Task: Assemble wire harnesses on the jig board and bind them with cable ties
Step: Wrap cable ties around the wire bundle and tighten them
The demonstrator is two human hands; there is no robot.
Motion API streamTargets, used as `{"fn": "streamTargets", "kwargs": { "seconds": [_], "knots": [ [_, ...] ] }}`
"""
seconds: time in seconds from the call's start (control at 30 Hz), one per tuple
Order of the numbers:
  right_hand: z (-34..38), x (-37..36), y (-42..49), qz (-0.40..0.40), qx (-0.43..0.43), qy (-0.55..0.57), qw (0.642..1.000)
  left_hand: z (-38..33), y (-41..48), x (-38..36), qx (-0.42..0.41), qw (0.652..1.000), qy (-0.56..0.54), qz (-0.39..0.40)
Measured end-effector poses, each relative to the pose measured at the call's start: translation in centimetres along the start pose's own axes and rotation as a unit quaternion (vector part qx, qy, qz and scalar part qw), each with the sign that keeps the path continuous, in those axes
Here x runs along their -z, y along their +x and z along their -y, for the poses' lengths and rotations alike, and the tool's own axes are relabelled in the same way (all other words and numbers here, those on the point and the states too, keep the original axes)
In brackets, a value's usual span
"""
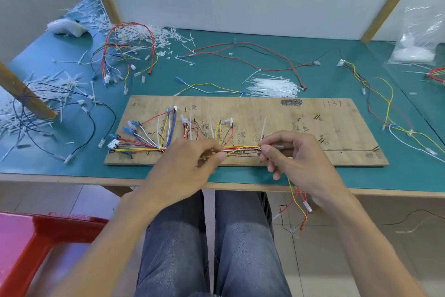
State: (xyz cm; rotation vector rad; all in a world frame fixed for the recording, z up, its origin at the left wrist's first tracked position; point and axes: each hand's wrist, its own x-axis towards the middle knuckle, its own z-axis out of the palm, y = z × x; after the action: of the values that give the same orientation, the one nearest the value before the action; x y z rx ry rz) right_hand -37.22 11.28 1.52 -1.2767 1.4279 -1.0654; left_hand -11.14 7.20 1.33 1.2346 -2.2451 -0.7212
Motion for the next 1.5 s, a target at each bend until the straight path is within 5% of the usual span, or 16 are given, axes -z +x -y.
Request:
{"fn": "streamTargets", "kwargs": {
  "seconds": [0.27, 0.53, 0.83, 1.27, 1.5],
  "knots": [
    [-1.0, 0.4, -0.5, -0.063, -0.042, -0.047, 0.996, -0.1, 0.7, -2.4, 0.062, 0.998, -0.001, -0.03],
    [-1.1, -1.2, -0.6, -0.147, 0.035, -0.238, 0.959, 0.8, -0.5, -1.8, 0.003, 0.997, 0.077, -0.001],
    [-1.4, -2.3, -1.8, -0.2, 0.043, -0.27, 0.941, 0.9, -0.6, -1.9, -0.032, 0.996, 0.082, -0.016],
    [-0.8, -3.0, -2.3, -0.213, 0.071, -0.361, 0.905, 1.5, -0.4, -1.8, -0.071, 0.994, 0.086, -0.001],
    [-0.6, -2.9, -1.8, -0.158, 0.046, -0.44, 0.883, 1.1, 0.1, -1.9, -0.007, 0.997, 0.065, -0.033]
  ]
}}
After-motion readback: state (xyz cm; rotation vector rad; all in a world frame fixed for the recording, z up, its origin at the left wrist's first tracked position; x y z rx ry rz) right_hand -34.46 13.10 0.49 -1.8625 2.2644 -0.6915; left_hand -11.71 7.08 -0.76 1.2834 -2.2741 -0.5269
